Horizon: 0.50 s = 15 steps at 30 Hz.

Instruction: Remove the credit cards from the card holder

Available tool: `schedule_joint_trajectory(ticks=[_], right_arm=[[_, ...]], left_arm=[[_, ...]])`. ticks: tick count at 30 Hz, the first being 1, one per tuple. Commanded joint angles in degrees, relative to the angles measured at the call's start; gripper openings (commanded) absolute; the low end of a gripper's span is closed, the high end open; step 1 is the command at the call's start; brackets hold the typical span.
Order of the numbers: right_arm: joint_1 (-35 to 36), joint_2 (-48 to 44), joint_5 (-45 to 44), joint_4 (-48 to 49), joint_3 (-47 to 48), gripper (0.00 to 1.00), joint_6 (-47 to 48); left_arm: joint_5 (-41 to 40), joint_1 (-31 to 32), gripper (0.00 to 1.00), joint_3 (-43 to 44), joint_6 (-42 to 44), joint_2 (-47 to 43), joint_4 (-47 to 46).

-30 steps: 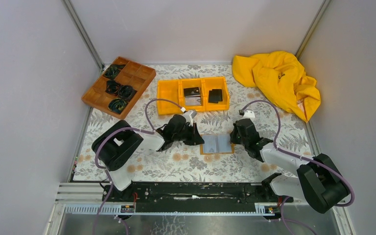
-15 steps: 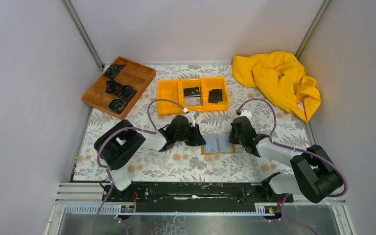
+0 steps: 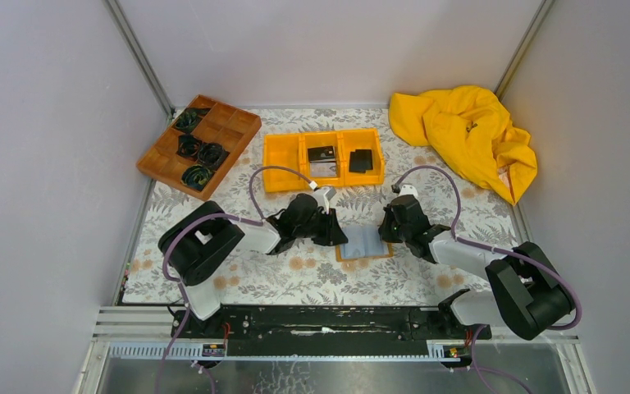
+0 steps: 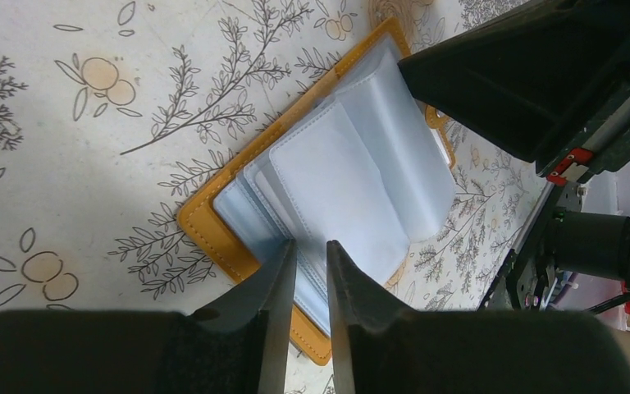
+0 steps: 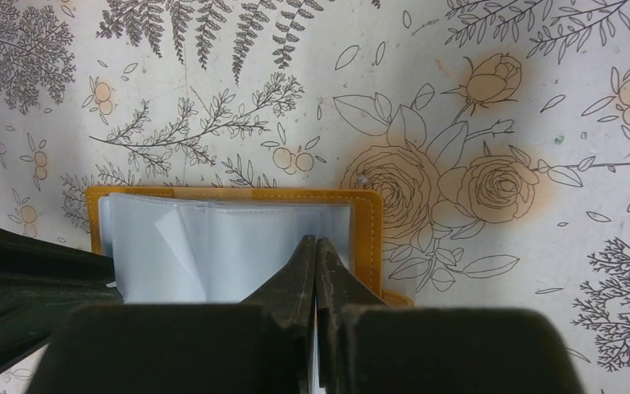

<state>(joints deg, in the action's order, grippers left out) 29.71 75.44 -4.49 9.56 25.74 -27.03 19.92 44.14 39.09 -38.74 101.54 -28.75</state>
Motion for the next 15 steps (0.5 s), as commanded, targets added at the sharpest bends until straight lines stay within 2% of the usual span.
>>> schedule_joint_trajectory(ticks=[1, 15], right_arm=[[0.1, -0.6, 3.9, 1.6, -0.7, 0.00, -0.4], [0.1, 0.5, 4.9, 3.2, -0.9, 0.00, -0.9]], left_arm=[[-0.5, 1.3, 0.27, 0.8, 0.6, 1.2, -4.8], [0.0, 2.9, 0.28, 0.2, 0.2, 0.4, -9.8]])
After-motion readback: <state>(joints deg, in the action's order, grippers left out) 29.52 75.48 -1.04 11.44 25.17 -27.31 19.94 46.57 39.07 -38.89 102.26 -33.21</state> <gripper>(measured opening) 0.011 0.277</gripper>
